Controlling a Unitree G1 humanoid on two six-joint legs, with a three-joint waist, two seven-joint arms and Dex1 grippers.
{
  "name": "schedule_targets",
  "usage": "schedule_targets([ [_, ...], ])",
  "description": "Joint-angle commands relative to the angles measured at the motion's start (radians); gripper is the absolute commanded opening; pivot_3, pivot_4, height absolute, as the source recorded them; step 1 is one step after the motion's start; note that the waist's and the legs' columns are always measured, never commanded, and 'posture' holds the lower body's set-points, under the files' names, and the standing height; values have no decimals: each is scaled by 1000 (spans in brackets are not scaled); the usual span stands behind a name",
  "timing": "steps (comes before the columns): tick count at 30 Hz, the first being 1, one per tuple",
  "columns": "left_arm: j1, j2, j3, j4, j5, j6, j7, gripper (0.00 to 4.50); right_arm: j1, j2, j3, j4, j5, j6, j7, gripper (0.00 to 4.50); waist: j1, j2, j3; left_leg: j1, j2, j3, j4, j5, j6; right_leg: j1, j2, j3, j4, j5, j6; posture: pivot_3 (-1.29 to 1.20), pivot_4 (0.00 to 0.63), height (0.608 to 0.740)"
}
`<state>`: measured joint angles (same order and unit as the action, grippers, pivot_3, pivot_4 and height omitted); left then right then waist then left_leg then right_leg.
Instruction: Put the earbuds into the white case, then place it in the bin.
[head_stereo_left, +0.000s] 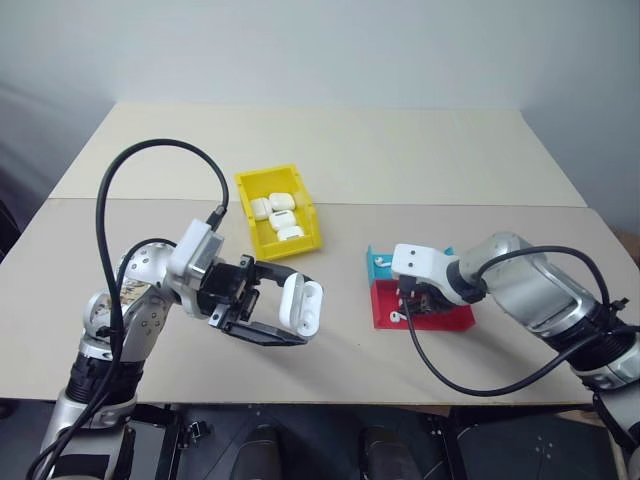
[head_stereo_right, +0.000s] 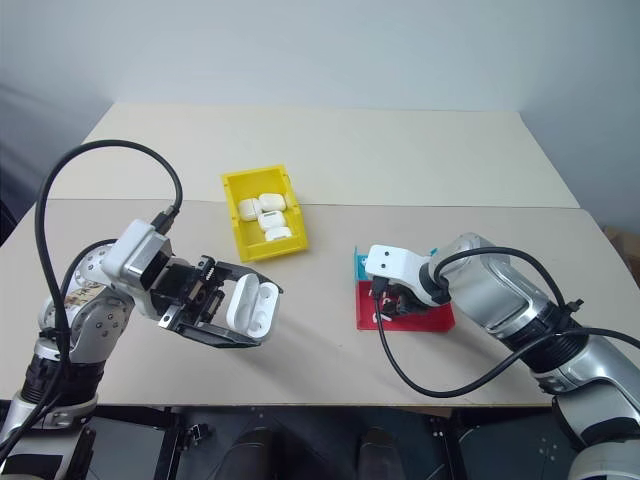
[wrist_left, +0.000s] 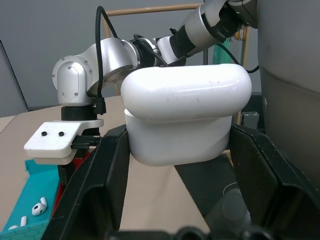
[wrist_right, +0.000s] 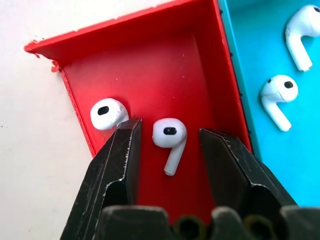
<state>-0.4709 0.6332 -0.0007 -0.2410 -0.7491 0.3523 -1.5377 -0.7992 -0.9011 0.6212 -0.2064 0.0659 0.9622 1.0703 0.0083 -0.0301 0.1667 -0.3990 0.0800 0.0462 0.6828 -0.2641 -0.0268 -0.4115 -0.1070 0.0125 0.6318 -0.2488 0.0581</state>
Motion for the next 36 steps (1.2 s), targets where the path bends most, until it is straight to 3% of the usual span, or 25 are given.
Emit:
schedule_targets([
  [1,-4,13,20,-34,-19,-2,8,2733,20,0,-8,-21,-16,-13,11,1669,0,0,0,0,0,0,0,0,0,0,0,0,0,0,0,0,150,740],
  [4,-8,16,21,-29,-17,-4,8,2733,30,2,-29,-31,-11,-3,13,722,1,0,0,0,0,0,0,0,0,0,0,0,0,0,0,0,150,740],
  [5,-11,17,20,-27,-16,-4,9,2733,33,1,-49,-40,-4,7,9,620,1,0,0,0,0,0,0,0,0,0,0,0,0,0,0,0,150,740],
  [9,-28,10,15,-11,-15,-4,13,2733,33,-9,-168,-84,50,63,5,621,1,0,0,0,0,0,0,0,0,0,0,0,0,0,0,0,150,740],
  [14,-64,-15,14,19,-29,3,21,2733,19,0,-478,-170,228,241,5,621,4,0,0,-2,0,0,0,0,0,-1,0,0,0,0,0,0,150,740],
  [18,-99,-39,5,50,-22,4,28,2733,2,148,-868,-285,433,431,-33,621,5,0,0,-2,0,0,0,0,0,-1,0,0,0,0,0,0,150,740],
  [22,-151,-79,2,96,-6,13,75,2733,0,361,-1083,-415,556,436,-159,621,3,0,0,-1,0,-1,0,0,0,0,0,-1,0,0,0,0,150,740],
  [30,-222,-102,-14,126,-4,97,159,2733,22,579,-1056,-543,728,353,-357,621,-5,1,-1,-1,0,-1,-1,0,0,-1,0,0,8,0,0,0,150,740],
  [36,-228,-108,-13,124,0,101,160,2733,47,585,-985,-534,796,285,-435,621,-11,1,-1,-1,0,-1,-1,1,-1,-1,0,0,9,0,0,0,150,740],
])
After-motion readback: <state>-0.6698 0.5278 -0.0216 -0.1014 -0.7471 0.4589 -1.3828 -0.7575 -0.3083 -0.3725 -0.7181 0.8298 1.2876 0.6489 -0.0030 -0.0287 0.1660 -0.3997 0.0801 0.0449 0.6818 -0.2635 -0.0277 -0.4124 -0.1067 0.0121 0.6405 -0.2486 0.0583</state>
